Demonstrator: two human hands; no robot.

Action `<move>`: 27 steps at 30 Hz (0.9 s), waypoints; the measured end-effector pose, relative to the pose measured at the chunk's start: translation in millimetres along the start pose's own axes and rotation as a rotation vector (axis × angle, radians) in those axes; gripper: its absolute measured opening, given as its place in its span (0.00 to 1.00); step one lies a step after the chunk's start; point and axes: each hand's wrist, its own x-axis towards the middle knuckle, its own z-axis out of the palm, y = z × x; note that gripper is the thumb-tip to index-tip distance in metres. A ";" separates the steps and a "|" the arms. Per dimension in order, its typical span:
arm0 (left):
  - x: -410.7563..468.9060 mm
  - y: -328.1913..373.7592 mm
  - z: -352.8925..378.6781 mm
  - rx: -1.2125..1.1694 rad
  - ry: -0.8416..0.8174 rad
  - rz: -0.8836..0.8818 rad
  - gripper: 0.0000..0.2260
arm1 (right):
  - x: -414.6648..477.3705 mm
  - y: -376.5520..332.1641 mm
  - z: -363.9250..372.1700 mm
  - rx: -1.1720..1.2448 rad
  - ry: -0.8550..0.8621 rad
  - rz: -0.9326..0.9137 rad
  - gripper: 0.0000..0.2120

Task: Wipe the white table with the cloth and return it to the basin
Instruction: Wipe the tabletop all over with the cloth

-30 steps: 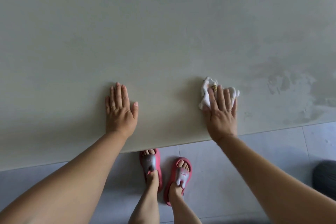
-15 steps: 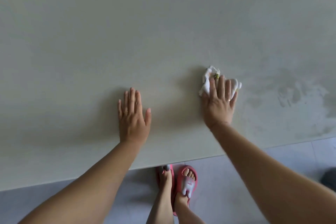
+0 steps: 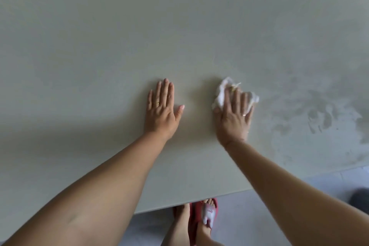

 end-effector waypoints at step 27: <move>-0.3 -0.3 1.6 0.043 0.055 -0.007 0.29 | 76.1 -49.7 -4.9 0.044 0.061 -0.030 0.28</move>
